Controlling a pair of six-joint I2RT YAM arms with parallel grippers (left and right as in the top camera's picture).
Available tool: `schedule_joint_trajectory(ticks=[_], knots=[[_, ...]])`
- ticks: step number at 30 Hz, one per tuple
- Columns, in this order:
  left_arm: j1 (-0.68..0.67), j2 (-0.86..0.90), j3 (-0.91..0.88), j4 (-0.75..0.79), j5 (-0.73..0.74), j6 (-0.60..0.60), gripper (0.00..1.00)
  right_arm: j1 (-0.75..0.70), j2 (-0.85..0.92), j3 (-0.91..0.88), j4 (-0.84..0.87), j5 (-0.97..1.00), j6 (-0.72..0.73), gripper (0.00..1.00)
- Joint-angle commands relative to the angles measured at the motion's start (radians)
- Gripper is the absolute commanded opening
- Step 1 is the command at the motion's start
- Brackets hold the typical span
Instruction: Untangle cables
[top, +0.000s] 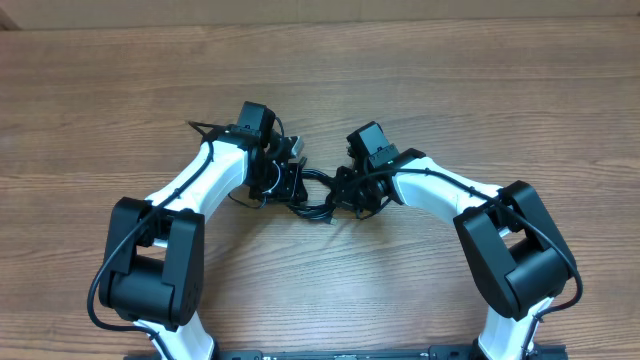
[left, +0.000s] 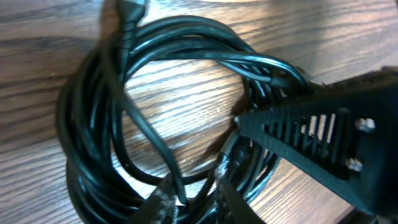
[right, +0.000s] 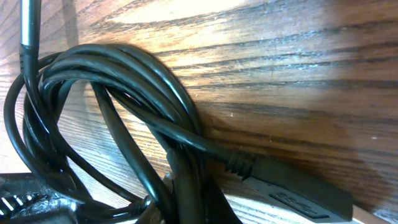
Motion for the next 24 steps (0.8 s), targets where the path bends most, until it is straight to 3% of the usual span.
schedule_joint_trajectory(ticks=[1,8,11,14,19,22,24], knots=[[-0.008,0.013,0.012,-0.003,0.027,0.014,0.31,0.002,0.011,-0.006,0.006,0.023,-0.003,0.04],[-0.007,0.012,0.012,-0.001,0.019,0.008,0.47,0.002,0.011,-0.006,0.012,-0.002,-0.027,0.04],[-0.005,0.013,0.012,0.005,0.003,0.006,0.50,0.002,0.011,-0.006,0.029,-0.022,-0.081,0.04],[-0.005,0.013,0.012,0.003,-0.065,-0.055,0.49,0.002,0.011,-0.006,0.070,-0.099,-0.183,0.04],[-0.005,0.013,0.012,-0.001,-0.243,-0.204,0.54,0.002,0.011,-0.006,0.079,-0.079,-0.206,0.04],[-0.005,0.013,0.012,-0.008,-0.282,-0.251,0.58,0.002,0.011,-0.006,0.079,-0.068,-0.207,0.08],[-0.005,0.012,0.012,-0.010,-0.258,-0.254,0.64,0.002,0.011,-0.006,0.079,-0.068,-0.207,0.18]])
